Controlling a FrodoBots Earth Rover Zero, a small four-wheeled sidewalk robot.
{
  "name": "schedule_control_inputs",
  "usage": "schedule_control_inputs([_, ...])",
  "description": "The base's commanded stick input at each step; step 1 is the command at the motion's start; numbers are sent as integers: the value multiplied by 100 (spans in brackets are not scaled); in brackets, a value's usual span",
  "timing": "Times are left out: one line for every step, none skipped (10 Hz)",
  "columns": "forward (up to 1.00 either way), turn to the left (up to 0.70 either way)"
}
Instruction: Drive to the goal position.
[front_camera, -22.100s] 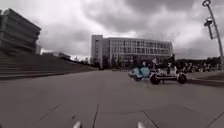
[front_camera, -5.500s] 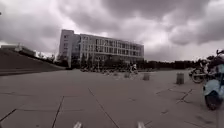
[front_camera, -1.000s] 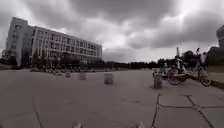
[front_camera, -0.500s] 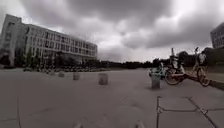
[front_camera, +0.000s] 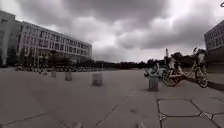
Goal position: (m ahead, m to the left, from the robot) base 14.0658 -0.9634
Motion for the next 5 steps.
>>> schedule_control_inputs([50, 1])
schedule_control_inputs([50, 1])
schedule_control_inputs([50, 1])
schedule_control_inputs([50, 1])
schedule_control_inputs([50, 0])
